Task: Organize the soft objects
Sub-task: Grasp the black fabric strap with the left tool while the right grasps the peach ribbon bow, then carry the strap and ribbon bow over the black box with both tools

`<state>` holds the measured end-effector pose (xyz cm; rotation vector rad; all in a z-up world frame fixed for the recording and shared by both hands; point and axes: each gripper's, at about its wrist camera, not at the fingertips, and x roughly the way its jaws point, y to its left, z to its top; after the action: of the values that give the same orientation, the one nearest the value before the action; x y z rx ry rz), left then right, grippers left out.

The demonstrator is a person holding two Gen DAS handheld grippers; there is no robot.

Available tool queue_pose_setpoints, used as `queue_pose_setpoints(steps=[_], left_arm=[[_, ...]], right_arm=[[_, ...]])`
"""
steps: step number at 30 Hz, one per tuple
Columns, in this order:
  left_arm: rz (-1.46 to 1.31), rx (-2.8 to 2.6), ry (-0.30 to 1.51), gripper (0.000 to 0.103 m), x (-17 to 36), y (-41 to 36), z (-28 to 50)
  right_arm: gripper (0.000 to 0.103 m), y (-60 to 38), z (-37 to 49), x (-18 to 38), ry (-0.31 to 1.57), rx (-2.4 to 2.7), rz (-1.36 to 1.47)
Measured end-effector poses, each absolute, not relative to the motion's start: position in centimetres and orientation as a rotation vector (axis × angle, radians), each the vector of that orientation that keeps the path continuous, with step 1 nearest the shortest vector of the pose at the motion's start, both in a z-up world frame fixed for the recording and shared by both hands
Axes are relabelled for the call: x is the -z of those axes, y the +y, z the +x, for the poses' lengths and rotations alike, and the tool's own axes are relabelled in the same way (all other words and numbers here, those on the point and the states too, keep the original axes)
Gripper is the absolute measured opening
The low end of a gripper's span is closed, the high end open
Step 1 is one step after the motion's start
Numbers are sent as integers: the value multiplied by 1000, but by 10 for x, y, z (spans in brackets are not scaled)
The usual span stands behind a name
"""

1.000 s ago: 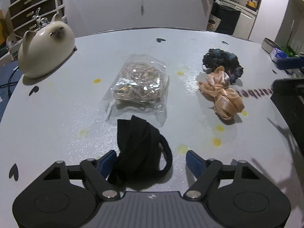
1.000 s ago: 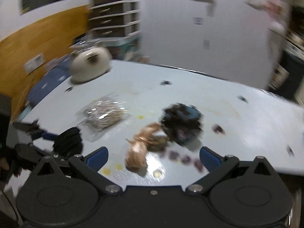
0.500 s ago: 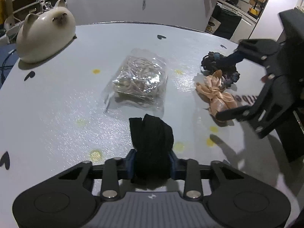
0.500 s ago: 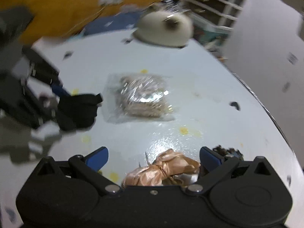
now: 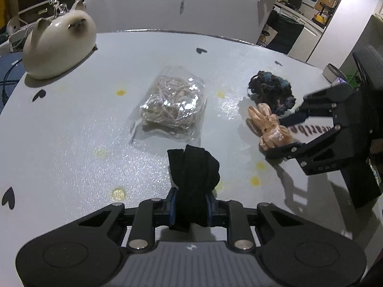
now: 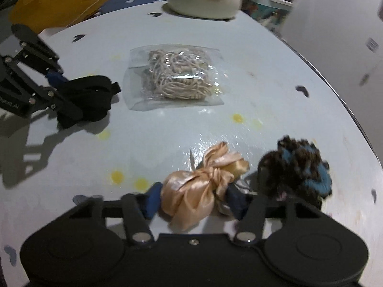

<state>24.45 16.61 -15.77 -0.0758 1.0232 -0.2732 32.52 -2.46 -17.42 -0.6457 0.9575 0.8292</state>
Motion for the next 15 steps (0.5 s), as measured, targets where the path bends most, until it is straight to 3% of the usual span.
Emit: queue_pose_setpoints(steps=[2,7,15], left_arm=[[-80,272,1013,24,154,164,242],[-95,257,994,24,144,160,236],[-117,232,968,24,128,149,221]], right_arm=[[44,-26,324,173,964,-787,-604],[32,-35,306,165,973,-679,-478],[31,-49,268,146,964,-575,-339]])
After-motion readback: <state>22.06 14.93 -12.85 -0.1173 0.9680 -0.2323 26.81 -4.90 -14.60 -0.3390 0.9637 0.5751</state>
